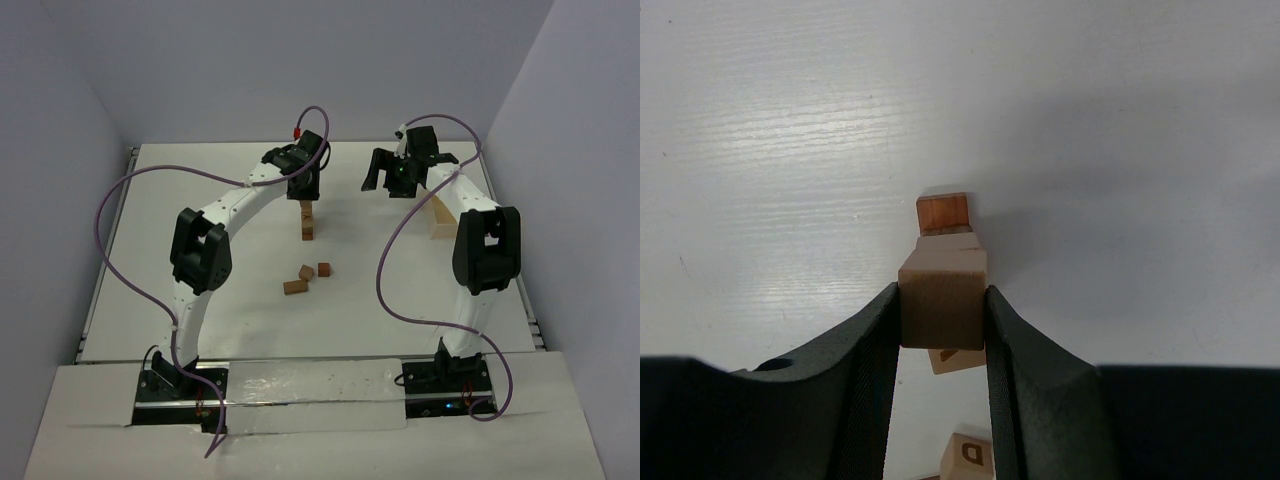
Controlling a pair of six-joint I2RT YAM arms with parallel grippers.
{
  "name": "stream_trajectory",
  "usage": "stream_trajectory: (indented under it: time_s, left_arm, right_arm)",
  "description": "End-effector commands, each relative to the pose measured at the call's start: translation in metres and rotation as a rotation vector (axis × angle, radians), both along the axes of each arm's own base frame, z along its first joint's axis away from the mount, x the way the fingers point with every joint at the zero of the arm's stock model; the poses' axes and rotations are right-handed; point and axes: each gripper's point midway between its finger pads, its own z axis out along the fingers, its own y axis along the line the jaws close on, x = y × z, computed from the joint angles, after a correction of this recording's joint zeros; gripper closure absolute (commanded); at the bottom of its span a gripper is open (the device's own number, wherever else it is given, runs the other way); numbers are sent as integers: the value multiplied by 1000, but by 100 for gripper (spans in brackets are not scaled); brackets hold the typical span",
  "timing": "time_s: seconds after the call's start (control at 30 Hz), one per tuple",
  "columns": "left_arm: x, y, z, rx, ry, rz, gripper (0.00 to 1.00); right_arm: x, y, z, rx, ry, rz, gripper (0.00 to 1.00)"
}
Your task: Build the wood block tower
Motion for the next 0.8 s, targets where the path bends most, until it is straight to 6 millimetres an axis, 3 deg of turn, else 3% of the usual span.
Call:
stream_trajectory:
  time_s: [0.0, 0.77]
  left_arm:
    - [4, -4, 8, 2, -28, 4, 73]
    - [2, -2, 5, 12, -24, 9, 70]
  right_arm:
    - [12, 0, 17, 11, -48, -8, 0]
    - [12, -1, 18, 10, -48, -8, 0]
